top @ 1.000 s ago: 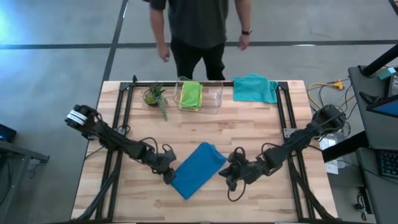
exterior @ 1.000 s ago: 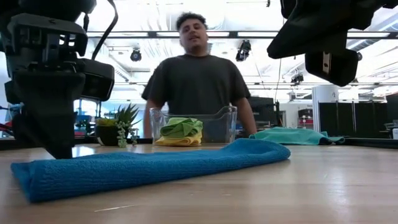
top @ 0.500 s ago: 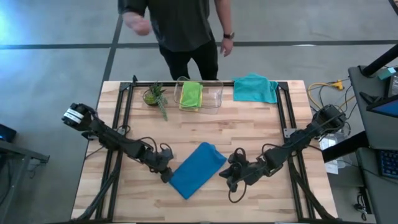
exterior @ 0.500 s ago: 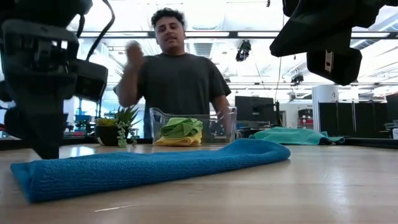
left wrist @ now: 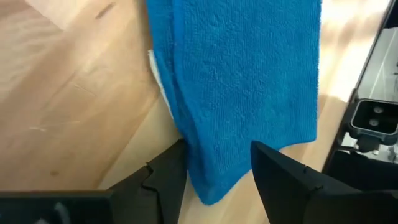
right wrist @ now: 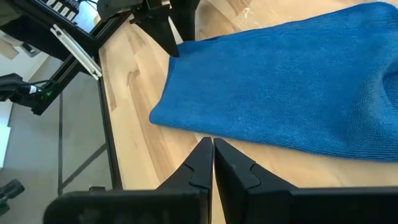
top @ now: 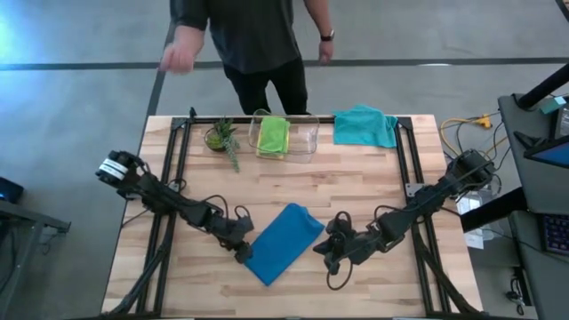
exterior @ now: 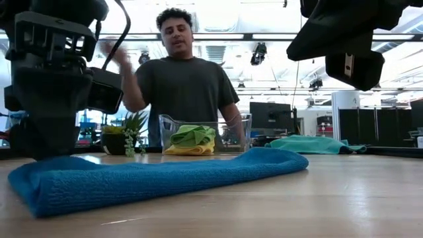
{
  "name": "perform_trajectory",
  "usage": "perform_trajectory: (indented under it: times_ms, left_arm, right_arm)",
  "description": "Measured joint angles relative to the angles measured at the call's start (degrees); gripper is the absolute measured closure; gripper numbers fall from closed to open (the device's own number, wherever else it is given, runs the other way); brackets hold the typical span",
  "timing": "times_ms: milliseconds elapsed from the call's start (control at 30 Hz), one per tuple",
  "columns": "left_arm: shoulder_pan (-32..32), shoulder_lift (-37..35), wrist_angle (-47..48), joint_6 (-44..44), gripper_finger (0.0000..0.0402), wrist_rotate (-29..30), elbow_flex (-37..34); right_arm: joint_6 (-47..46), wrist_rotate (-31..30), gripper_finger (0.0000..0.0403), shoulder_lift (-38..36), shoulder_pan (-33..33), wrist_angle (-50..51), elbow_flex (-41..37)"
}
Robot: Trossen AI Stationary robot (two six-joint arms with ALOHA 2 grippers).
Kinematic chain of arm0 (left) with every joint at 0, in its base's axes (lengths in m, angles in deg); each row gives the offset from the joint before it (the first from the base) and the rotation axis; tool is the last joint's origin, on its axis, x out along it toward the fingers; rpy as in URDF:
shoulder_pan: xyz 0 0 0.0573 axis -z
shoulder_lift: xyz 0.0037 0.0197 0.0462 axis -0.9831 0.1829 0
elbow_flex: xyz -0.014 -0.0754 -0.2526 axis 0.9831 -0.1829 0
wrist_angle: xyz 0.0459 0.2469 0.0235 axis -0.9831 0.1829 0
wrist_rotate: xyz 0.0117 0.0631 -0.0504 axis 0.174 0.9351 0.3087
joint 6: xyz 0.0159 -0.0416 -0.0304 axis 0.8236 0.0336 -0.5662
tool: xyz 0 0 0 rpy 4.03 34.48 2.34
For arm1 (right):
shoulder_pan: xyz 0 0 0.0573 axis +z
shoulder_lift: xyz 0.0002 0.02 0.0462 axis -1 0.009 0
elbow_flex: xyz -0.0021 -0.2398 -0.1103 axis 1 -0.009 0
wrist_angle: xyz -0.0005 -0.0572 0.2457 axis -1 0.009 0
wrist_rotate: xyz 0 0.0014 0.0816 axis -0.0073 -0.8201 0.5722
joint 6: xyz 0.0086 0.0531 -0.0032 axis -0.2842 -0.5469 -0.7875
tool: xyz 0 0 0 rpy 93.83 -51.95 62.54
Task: Fold microfiber towels
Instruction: Fold the bottom blue towel
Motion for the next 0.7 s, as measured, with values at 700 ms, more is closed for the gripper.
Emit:
perform_trajectory:
  times_ms: [700]
  left_arm:
    - [0.06, 0.94, -4.11, 0.15, 0.0399, -3.63, -0.02]
  right_arm:
    - [5.60, 6.32, 0.0394, 10.15, -6.78, -5.01, 2.90]
